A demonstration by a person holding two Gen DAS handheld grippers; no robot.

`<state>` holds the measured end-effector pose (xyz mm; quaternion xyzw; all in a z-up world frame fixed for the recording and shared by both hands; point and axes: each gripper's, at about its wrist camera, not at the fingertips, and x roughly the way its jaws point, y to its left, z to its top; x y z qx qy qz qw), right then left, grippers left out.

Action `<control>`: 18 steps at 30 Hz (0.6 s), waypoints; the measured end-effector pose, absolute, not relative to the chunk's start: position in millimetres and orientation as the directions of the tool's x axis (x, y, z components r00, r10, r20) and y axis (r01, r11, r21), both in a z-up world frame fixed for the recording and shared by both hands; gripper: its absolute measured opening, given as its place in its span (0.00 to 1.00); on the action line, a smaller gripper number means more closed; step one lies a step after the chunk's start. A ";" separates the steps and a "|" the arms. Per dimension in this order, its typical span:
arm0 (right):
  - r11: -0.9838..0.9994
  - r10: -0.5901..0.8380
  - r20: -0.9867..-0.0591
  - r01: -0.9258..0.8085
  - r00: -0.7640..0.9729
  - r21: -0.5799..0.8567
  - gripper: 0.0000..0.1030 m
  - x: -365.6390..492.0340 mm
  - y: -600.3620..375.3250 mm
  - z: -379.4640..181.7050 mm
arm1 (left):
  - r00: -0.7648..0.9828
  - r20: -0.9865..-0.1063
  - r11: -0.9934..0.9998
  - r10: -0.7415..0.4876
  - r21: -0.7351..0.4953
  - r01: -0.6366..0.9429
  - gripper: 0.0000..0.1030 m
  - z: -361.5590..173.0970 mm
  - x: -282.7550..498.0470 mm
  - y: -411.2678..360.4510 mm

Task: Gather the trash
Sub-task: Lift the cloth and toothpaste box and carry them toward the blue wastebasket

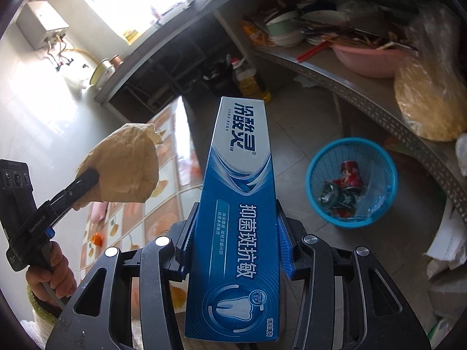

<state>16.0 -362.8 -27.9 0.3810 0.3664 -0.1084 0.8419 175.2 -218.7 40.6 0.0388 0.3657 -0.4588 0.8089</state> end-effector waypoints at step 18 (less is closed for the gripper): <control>0.531 -0.023 -0.795 0.681 0.606 0.504 0.42 -32.9 -427.6 -85.6 | 0.109 -0.775 0.495 -0.622 -0.281 0.823 0.06 -12.7 200.8 -358.0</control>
